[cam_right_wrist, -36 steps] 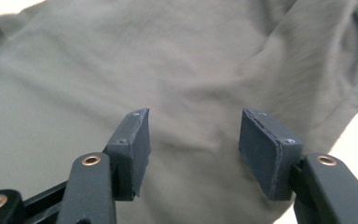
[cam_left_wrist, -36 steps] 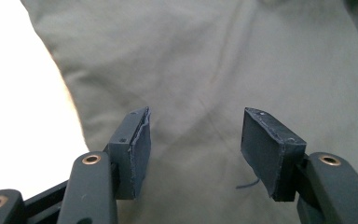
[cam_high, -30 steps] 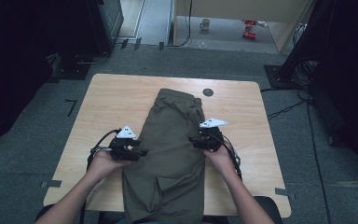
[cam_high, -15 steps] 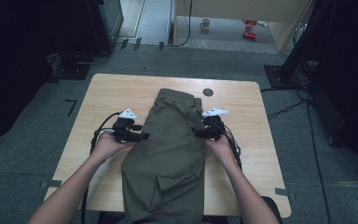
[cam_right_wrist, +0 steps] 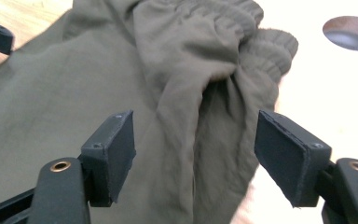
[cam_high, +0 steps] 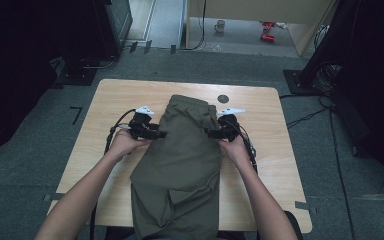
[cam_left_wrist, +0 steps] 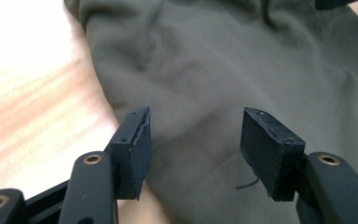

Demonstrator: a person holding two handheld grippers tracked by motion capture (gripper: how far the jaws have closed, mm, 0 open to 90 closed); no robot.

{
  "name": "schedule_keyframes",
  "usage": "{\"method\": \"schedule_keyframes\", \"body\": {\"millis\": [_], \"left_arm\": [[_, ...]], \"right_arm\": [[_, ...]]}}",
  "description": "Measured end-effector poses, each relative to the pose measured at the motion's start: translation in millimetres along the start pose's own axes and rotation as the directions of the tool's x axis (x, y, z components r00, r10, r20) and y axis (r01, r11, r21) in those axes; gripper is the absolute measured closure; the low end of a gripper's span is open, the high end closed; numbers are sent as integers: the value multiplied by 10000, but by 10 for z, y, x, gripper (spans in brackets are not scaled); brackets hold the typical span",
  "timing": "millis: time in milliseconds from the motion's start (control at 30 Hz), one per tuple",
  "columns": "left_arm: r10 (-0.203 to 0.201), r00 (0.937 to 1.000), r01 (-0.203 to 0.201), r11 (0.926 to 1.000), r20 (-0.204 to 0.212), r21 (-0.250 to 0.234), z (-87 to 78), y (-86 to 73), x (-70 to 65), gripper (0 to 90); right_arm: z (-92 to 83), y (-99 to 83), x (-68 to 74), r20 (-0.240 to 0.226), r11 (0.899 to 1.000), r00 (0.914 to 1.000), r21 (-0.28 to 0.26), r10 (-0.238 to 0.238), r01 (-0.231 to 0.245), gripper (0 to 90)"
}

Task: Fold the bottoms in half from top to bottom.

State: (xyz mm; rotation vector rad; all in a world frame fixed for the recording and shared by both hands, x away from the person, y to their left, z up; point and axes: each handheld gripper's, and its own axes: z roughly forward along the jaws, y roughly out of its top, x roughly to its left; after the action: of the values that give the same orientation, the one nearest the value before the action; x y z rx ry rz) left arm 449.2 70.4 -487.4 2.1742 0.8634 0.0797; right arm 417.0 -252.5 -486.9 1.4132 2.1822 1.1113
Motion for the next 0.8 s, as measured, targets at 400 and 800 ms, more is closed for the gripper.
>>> {"method": "schedule_keyframes", "body": {"millis": [400, 800], "left_arm": [[130, 9994, -120, 9994, -315, 317, 162, 257, 129, 433], [-488, 9985, 491, 9987, -250, 152, 294, 347, 286, 436]], "right_arm": [[228, 150, -53, 260, 9995, 9996, 307, 56, -64, 247], [398, 262, -129, 312, 9986, 9988, 359, 367, -378, 223]]}}
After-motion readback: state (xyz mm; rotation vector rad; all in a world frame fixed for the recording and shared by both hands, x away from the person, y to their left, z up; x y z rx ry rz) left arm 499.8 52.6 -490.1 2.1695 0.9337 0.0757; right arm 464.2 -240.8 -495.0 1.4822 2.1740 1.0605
